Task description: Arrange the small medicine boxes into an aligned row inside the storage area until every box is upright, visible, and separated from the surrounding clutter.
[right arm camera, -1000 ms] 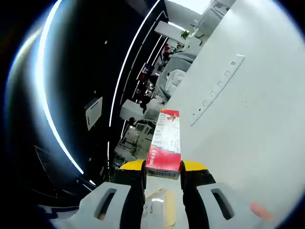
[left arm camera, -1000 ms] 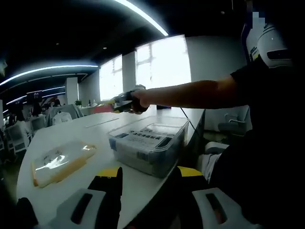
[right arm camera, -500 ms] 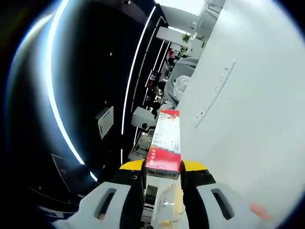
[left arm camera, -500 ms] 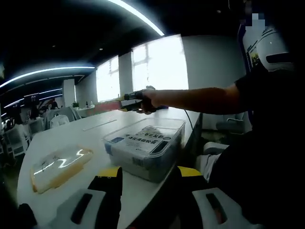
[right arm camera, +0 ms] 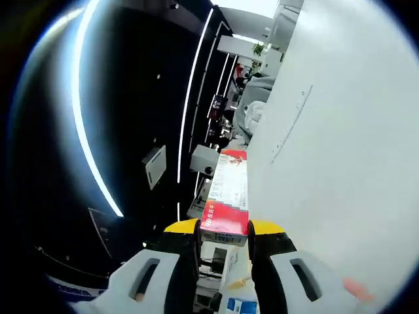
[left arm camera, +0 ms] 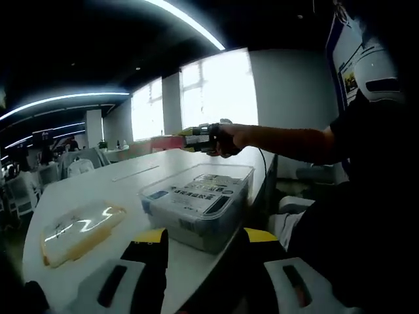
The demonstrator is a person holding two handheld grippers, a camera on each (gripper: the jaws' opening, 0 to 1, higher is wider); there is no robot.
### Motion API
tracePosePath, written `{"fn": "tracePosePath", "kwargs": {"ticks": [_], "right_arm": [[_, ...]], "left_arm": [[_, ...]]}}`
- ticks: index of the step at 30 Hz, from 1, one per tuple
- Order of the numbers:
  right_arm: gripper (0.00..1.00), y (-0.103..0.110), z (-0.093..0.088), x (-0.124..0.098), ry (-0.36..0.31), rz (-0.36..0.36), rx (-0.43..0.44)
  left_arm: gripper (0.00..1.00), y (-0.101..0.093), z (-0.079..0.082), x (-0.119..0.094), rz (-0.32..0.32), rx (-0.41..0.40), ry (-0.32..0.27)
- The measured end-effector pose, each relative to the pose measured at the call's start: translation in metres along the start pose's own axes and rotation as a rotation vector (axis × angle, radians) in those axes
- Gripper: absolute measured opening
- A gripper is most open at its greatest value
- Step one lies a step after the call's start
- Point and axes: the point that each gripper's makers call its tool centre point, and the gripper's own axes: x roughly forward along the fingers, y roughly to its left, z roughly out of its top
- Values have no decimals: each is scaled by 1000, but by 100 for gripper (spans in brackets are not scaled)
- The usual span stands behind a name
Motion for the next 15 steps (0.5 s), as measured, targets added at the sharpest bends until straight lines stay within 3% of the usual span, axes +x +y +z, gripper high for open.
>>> {"fn": "tracePosePath", "kwargs": {"ticks": [4,11,12,15], "right_arm": [[27,-5,14,-10,1,23,9],[27,-12,20,-14,17,40,12],[27,-2,-10,-25,16,47,8],[27,2,-19,-28,15,58,10]], "left_arm": [[44,-1,3,1,-3,4,-4],[44,0,8,4,-3,11,-10],[44,1,9,4,-4,12,-10],[44,5,14,7,-1,16,-16]]}}
